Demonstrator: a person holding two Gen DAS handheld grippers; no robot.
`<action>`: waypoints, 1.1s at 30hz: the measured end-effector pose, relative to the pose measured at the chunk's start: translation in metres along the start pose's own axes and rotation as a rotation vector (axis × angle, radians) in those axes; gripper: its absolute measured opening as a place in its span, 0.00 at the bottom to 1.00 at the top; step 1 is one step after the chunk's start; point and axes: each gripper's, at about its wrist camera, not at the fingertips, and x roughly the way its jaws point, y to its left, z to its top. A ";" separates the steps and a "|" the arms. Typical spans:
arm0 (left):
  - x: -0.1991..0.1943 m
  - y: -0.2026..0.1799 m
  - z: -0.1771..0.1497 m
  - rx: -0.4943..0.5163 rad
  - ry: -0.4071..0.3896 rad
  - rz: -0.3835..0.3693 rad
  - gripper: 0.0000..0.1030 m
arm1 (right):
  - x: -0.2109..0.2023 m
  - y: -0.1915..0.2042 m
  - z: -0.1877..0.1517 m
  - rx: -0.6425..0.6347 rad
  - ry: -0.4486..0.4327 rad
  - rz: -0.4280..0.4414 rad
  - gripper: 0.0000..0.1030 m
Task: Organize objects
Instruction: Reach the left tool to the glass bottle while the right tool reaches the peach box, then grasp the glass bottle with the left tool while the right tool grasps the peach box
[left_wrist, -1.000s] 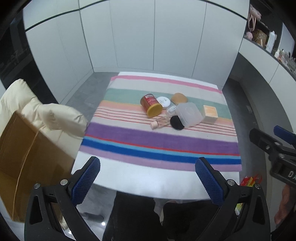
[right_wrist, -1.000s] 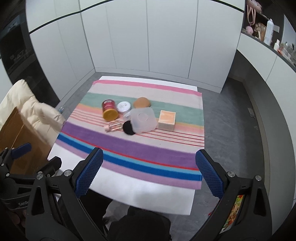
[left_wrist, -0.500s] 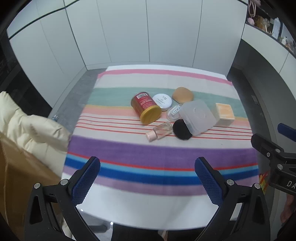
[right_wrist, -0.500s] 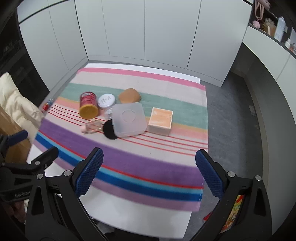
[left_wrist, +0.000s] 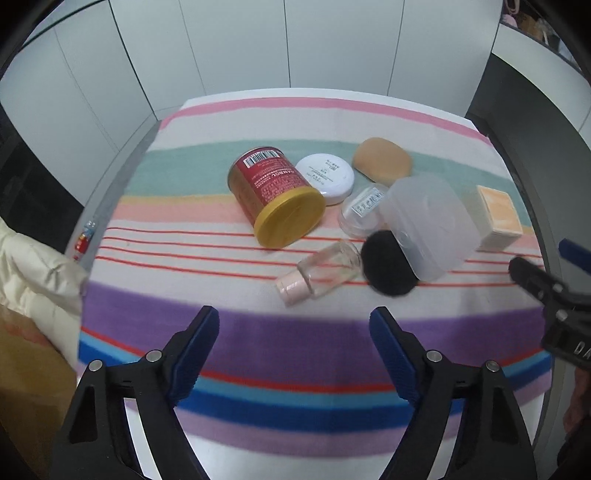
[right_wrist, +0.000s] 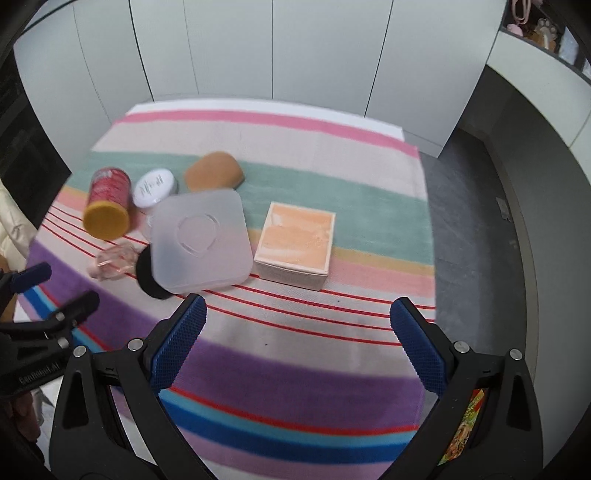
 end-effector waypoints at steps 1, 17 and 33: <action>0.006 0.000 0.002 0.005 -0.007 0.010 0.82 | 0.005 0.000 0.000 -0.004 0.004 -0.002 0.98; 0.051 -0.005 0.027 0.043 -0.032 -0.070 0.46 | 0.069 -0.006 0.012 0.027 0.038 -0.016 0.98; 0.028 -0.008 0.024 0.003 -0.026 -0.110 0.26 | 0.053 0.001 0.037 0.040 0.041 -0.003 0.53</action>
